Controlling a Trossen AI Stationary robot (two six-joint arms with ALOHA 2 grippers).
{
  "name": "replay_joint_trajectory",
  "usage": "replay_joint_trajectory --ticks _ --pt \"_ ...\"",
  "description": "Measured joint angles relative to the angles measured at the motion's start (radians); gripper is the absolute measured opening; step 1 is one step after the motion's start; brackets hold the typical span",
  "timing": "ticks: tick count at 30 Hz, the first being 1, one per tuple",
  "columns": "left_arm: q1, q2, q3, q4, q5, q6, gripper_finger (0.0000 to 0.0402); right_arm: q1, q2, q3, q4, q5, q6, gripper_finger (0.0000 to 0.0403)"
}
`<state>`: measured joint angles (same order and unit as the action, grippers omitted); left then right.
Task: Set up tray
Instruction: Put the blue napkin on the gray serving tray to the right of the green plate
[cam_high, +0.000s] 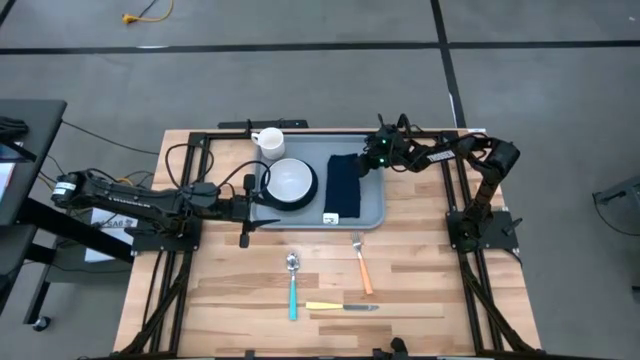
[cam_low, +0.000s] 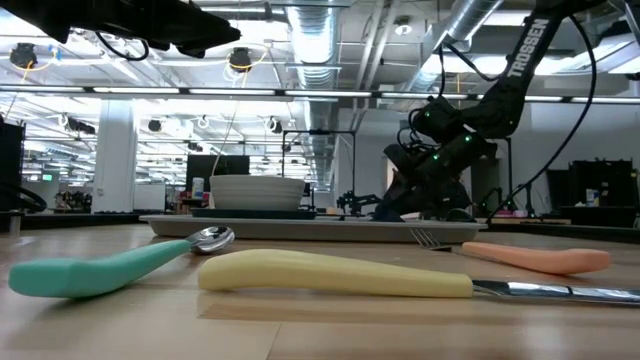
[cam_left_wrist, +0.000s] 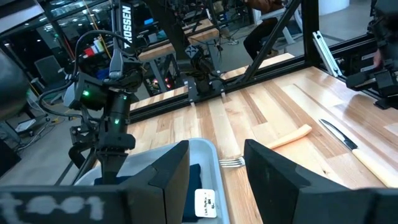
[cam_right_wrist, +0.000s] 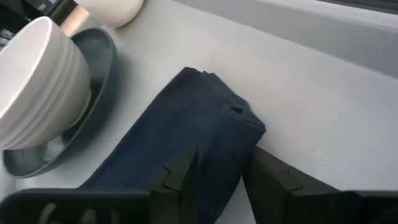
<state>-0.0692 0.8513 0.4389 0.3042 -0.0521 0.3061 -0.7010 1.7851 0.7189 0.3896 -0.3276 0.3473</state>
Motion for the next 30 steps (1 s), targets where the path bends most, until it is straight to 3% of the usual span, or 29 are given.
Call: replay_joint_trajectory --ticks 11,21,26,30 --pt "0.000 0.000 0.000 -0.008 0.000 -0.006 0.0144 0.000 0.000 0.000 -0.035 -0.041 -0.007 0.0187" --pt "0.000 0.000 0.000 -0.008 0.000 -0.014 0.0144 -0.008 -0.086 0.000 -0.139 -0.028 -0.034 0.0197" --pt "0.000 0.000 0.000 -0.008 0.000 -0.014 0.0144 -0.013 -0.205 0.000 -0.250 0.054 -0.066 0.0188" --pt "0.000 0.000 0.000 -0.008 0.000 -0.014 0.0144 -0.013 -0.296 0.000 -0.356 0.212 -0.071 0.0172"
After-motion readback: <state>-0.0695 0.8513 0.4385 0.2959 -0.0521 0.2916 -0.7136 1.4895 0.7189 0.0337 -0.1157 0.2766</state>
